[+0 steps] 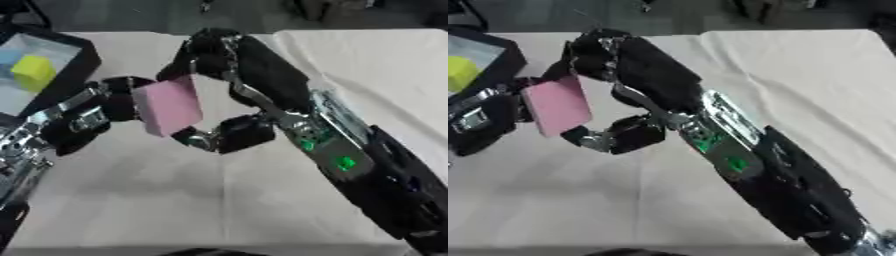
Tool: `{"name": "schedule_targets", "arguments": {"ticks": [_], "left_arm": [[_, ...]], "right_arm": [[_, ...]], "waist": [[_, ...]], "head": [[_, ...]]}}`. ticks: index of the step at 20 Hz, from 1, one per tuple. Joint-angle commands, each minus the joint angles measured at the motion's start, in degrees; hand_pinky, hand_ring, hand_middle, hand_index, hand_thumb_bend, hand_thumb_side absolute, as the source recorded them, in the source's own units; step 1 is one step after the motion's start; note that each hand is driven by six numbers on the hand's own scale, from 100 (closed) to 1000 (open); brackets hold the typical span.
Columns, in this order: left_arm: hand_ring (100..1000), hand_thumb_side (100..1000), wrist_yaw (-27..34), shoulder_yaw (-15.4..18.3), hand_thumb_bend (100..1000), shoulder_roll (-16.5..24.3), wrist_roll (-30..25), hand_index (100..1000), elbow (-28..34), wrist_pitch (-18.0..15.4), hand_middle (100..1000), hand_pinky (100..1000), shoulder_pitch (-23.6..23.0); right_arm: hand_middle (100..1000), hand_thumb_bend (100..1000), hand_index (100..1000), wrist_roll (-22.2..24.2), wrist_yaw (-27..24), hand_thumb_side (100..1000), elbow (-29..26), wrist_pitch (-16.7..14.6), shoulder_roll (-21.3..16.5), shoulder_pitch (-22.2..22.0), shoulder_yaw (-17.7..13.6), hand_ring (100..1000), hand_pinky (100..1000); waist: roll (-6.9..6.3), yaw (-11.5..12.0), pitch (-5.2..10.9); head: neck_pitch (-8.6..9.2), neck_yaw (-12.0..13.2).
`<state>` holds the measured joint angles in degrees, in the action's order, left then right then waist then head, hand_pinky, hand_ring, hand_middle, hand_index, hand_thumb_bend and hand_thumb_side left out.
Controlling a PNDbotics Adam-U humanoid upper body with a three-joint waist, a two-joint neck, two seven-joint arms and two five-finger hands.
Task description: Pick up the objects with one hand, pass them to the other hand, and then place them into the box on the other side of the table.
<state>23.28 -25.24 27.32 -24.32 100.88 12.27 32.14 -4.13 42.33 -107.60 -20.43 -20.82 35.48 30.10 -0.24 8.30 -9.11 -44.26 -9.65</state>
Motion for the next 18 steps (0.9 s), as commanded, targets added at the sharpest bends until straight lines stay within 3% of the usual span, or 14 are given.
{"name": "schedule_targets", "arguments": {"ticks": [1,18], "left_arm": [[821,632,1.12,-0.42,689,1.73,-1.77,847,1.97,-0.07,813,732,1.50],[778,615,3.73,-3.38,682,0.11,-3.73,827,4.04,2.43,765,710,4.03]], "right_arm": [[544,277,626,0.10,0.78,231,0.44,-0.67,0.25,0.82,0.15,636,698],[543,277,626,-0.15,3.90,231,3.34,-1.60,1.41,0.98,0.92,634,695]], "waist": [[-0.22,0.11,0.71],[-0.39,0.09,0.72]], "head": [[0.14,-0.22],[0.14,-0.62]]}}
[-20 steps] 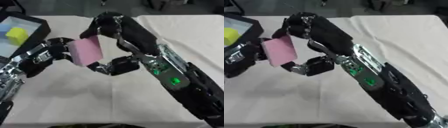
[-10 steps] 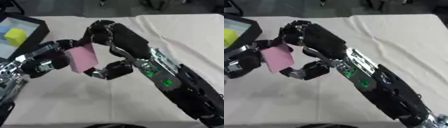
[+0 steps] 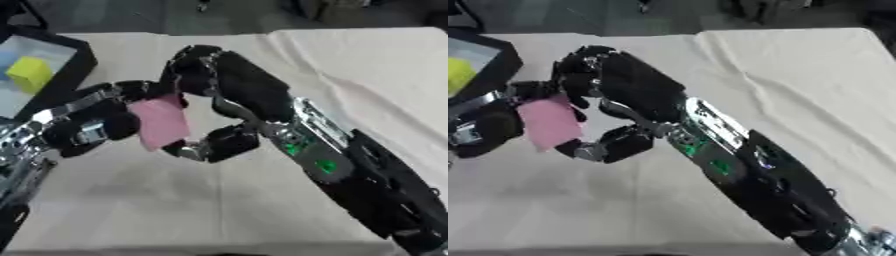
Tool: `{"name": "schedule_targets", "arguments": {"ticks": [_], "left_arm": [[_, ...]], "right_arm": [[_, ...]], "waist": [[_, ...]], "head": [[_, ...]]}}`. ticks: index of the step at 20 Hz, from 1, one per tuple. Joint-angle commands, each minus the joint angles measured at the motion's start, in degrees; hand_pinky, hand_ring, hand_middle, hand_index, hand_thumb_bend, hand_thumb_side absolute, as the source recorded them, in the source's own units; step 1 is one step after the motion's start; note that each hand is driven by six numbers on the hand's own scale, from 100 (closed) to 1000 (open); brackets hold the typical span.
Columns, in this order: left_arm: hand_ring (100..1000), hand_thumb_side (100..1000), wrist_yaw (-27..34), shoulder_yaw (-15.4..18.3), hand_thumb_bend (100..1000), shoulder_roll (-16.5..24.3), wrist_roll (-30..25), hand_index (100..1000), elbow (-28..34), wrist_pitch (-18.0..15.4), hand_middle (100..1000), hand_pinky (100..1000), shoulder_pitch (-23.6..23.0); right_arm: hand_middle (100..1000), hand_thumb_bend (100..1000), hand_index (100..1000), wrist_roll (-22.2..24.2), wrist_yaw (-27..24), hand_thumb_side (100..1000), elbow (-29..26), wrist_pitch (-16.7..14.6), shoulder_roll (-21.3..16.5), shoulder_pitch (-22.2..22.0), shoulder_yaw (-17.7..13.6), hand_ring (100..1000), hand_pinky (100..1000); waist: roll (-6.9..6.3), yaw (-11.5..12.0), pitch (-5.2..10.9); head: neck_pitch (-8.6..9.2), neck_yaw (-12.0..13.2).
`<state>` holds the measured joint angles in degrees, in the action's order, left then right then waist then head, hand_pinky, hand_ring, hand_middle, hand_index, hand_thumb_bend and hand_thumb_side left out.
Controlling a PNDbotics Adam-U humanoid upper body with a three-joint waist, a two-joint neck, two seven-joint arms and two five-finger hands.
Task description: Pick up the objects with one hand, pass them to the other hand, and then place them into the box on the other side of the table.
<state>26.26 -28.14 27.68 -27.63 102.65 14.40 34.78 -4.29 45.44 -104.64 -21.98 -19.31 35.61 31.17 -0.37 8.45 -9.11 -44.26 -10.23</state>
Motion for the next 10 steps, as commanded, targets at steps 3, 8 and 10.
{"name": "schedule_targets", "arguments": {"ticks": [3,8,10], "left_arm": [[761,610,0.78,-1.06,675,-0.26,-0.60,818,1.64,0.93,747,702,1.43],[716,585,0.53,-1.77,641,-0.22,-1.34,782,1.15,1.63,697,676,1.68],[675,556,0.28,-1.92,601,-0.18,-1.69,755,1.11,1.85,652,652,1.77]], "right_arm": [[542,276,625,-0.18,1.26,230,0.39,0.04,-0.11,0.81,-0.12,632,694],[542,272,625,-0.71,2.19,226,0.36,0.28,-0.11,0.70,-0.11,630,692],[543,273,625,-0.86,2.53,225,0.37,0.34,-0.11,0.67,-0.09,630,692]], "waist": [[-0.36,-0.15,0.69],[-0.48,-0.26,0.68],[-0.52,-0.30,0.69]], "head": [[0.14,0.00],[0.14,0.19],[0.14,0.29]]}}
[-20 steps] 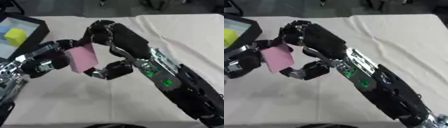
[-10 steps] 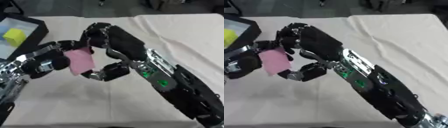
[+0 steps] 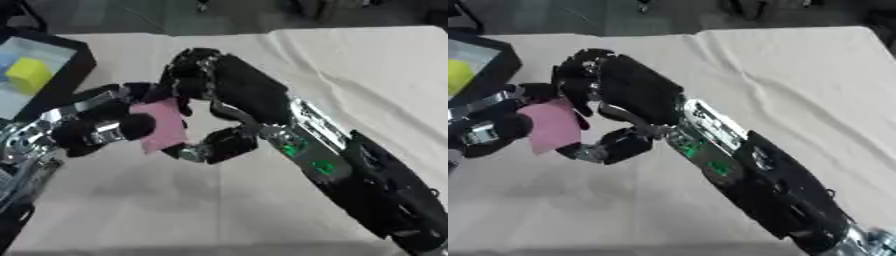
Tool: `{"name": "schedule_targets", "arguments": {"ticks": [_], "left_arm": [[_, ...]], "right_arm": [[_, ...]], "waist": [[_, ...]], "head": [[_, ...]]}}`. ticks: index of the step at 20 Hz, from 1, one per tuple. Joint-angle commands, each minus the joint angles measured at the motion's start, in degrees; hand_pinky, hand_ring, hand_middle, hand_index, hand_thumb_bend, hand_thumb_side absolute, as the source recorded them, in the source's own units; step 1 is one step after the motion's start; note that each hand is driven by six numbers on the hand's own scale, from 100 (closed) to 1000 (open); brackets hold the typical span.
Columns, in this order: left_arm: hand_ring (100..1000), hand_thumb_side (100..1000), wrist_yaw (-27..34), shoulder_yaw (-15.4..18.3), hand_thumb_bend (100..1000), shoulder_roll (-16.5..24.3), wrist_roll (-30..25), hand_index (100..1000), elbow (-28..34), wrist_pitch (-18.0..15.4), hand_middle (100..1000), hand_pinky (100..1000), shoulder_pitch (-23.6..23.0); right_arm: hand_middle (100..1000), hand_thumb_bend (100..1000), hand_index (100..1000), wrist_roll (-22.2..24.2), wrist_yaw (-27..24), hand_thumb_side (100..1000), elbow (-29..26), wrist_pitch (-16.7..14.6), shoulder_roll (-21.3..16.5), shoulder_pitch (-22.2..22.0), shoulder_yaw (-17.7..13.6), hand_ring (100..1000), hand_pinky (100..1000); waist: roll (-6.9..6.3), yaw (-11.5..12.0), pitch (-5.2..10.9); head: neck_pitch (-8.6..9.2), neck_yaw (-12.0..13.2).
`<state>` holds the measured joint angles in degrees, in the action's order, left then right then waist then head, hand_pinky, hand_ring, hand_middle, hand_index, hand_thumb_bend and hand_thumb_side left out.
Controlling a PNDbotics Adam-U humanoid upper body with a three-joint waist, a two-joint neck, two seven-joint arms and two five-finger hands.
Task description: Pick up the objects with one hand, pass them to the other hand, and then place them into the box on the other side of the table.
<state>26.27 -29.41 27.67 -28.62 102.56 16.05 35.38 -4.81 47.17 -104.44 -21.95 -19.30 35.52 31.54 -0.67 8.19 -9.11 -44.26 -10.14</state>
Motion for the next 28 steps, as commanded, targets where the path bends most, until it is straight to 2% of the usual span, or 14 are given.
{"name": "schedule_targets", "arguments": {"ticks": [1,2,5,7,8,12,15,17,20,24,25,26,27,28], "left_arm": [[644,508,0.13,-0.69,538,-0.17,-0.82,727,1.19,0.27,615,634,1.22],[621,463,0.04,-0.71,479,-0.17,-0.95,708,1.18,0.30,590,621,1.25],[511,275,0.12,-0.72,198,-0.17,-1.25,634,1.05,0.37,492,534,1.31],[443,221,0.41,-0.72,100,-0.18,-1.16,606,0.88,0.65,450,472,1.33],[411,215,0.62,-0.73,100,-0.17,-0.99,594,0.78,0.92,435,444,1.34],[407,220,0.56,-0.55,100,0.27,0.14,582,0.51,2.29,430,440,1.32],[416,224,0.42,0.14,100,1.68,1.74,584,0.55,3.30,436,447,1.23],[421,218,-0.82,1.07,100,3.22,3.43,582,0.65,4.03,438,452,1.20],[425,206,-2.49,3.38,100,5.35,6.95,582,0.24,4.37,440,452,0.79],[426,192,-5.28,7.56,100,7.47,12.71,580,-2.83,3.14,440,449,-0.46],[425,190,-6.12,8.68,100,7.96,14.26,579,-4.14,2.70,439,447,-0.86],[427,181,-7.09,9.79,100,8.57,15.79,581,-5.59,2.26,441,447,-1.17],[427,174,-8.58,11.04,100,9.44,17.50,581,-7.34,1.75,446,445,-1.41],[429,164,-11.29,12.01,100,10.55,19.10,584,-8.93,1.03,445,446,-1.45]], "right_arm": [[543,274,626,-0.43,0.97,226,0.18,0.35,-0.12,0.74,-0.47,630,692],[544,276,627,-0.51,1.13,226,0.19,0.41,-0.11,0.71,-0.49,629,691],[550,296,636,-0.74,1.63,236,0.23,0.62,-0.12,0.65,-0.52,631,689],[557,328,650,-0.81,2.04,245,0.25,0.73,-0.16,0.61,-0.55,632,689],[560,353,656,-0.84,2.29,258,0.27,0.85,-0.18,0.56,-0.60,630,688],[600,448,712,-0.94,3.41,333,0.45,1.57,-0.39,0.21,-0.76,647,697],[682,504,805,-0.50,4.76,398,0.70,2.47,-0.85,-0.42,-0.98,693,727],[775,529,890,0.43,5.92,453,0.89,3.14,-1.30,-0.99,-1.20,754,764],[884,582,969,1.85,7.17,520,0.88,4.58,-2.00,-2.12,-1.96,821,822],[984,654,1000,0.47,7.38,554,-0.31,6.78,-2.98,-3.89,-4.08,896,889],[1000,522,1000,-0.48,7.28,546,-0.79,7.41,-3.21,-4.41,-4.84,914,903],[1000,653,1000,-1.61,7.24,541,-1.33,8.08,-3.42,-4.96,-5.71,916,904],[1000,560,1000,-3.22,7.23,521,-2.00,8.87,-3.56,-5.53,-6.83,912,900],[999,634,1000,-5.10,7.30,521,-2.55,9.77,-3.60,-5.99,-7.91,906,896]], "waist": [[-0.24,-0.06,0.70],[-0.27,-0.07,0.70],[-0.33,-0.10,0.74],[-0.36,-0.13,0.78],[-0.38,-0.14,0.81],[-0.42,-0.19,0.99],[-0.48,-0.24,1.20],[-0.52,-0.30,1.37],[-0.56,-0.47,1.68],[-0.48,-1.03,2.03],[-0.46,-1.23,2.12],[-0.46,-1.42,2.20],[-0.48,-1.66,2.28],[-0.53,-1.91,2.35]], "head": [[0.14,0.26],[0.14,0.31],[0.14,0.40],[0.14,0.36],[0.14,0.33],[0.14,0.16],[0.14,0.02],[0.14,-0.15],[0.14,-0.51],[0.14,-0.96],[0.14,-0.96],[0.14,-0.92],[0.14,-0.81],[0.14,-0.62]]}}
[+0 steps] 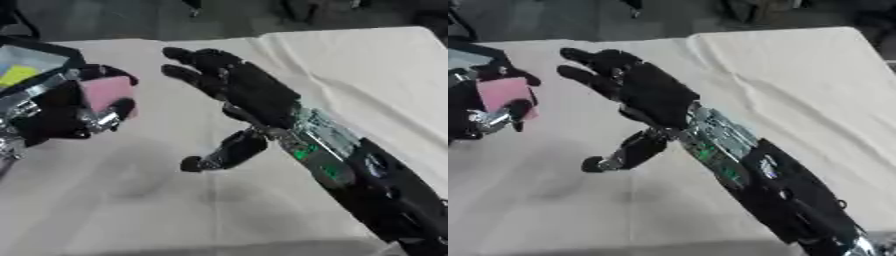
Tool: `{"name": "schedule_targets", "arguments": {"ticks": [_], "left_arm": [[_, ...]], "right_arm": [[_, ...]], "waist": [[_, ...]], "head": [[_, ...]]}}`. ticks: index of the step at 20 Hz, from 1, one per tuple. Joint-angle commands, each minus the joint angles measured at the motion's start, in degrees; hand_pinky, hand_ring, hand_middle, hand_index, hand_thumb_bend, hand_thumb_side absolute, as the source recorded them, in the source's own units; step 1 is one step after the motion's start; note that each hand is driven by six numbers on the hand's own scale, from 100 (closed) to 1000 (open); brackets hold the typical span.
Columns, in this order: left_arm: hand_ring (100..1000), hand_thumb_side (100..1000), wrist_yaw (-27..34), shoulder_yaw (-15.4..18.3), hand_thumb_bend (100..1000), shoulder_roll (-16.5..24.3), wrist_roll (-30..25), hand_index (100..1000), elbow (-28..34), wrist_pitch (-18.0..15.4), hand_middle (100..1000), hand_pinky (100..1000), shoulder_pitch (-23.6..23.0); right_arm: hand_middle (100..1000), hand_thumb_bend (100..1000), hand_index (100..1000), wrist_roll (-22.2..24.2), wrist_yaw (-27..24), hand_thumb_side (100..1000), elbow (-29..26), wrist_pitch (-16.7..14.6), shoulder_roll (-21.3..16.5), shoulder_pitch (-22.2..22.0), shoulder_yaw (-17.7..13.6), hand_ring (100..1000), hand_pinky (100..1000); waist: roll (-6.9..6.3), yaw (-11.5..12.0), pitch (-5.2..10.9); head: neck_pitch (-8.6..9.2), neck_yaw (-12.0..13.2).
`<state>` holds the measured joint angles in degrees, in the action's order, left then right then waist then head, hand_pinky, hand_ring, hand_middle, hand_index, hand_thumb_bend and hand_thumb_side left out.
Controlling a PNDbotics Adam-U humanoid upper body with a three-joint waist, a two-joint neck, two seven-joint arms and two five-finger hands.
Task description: Pick up the objects with one hand, pass them to the other hand, and then place them into the box on the other side of the table.
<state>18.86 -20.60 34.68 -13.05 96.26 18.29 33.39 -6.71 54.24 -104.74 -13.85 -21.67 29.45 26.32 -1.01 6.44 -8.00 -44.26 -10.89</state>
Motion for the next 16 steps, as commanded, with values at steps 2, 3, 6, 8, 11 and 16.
{"name": "schedule_targets", "arguments": {"ticks": [2,3,6,8,11,16], "left_arm": [[433,131,-9.27,6.33,106,5.27,7.94,591,-7.88,-1.81,455,452,0.53],[436,122,-12.71,7.67,112,5.93,10.31,598,-10.85,-2.24,464,456,0.84],[449,100,-28.90,12.19,100,6.84,20.10,626,-23.51,-2.54,483,489,3.33],[476,109,-38.31,15.05,100,5.51,26.16,660,-32.79,-2.93,522,570,5.68],[762,480,-49.86,18.37,476,4.11,33.79,871,-46.05,-3.66,801,751,8.51],[949,799,-60.89,21.47,817,3.88,34.22,964,-54.77,-5.08,968,869,10.66]], "right_arm": [[991,603,997,-7.29,0.61,503,-2.69,3.58,-1.04,-0.85,-4.97,891,885],[985,589,995,-8.95,1.00,500,-2.62,4.31,-1.01,-1.28,-5.78,886,882],[964,553,990,-11.77,2.07,499,-2.35,6.08,-0.99,-3.04,-7.92,869,875],[954,536,988,-12.50,2.25,503,-2.56,6.73,-0.90,-4.11,-8.75,859,875],[948,516,988,-12.35,1.85,515,-3.08,6.84,-0.50,-5.35,-9.19,852,873],[945,505,987,-11.39,0.54,520,-4.27,6.46,-0.27,-7.01,-9.62,848,870]], "waist": [[-0.28,-0.73,1.42],[-0.34,-1.01,1.51],[-0.48,-2.14,1.77],[-0.43,-2.92,1.81],[-0.17,-5.32,1.52],[0.45,-8.23,1.28]], "head": [[0.14,0.99],[0.14,1.64],[0.14,4.78],[0.14,6.77],[0.14,10.68],[0.14,14.26]]}}
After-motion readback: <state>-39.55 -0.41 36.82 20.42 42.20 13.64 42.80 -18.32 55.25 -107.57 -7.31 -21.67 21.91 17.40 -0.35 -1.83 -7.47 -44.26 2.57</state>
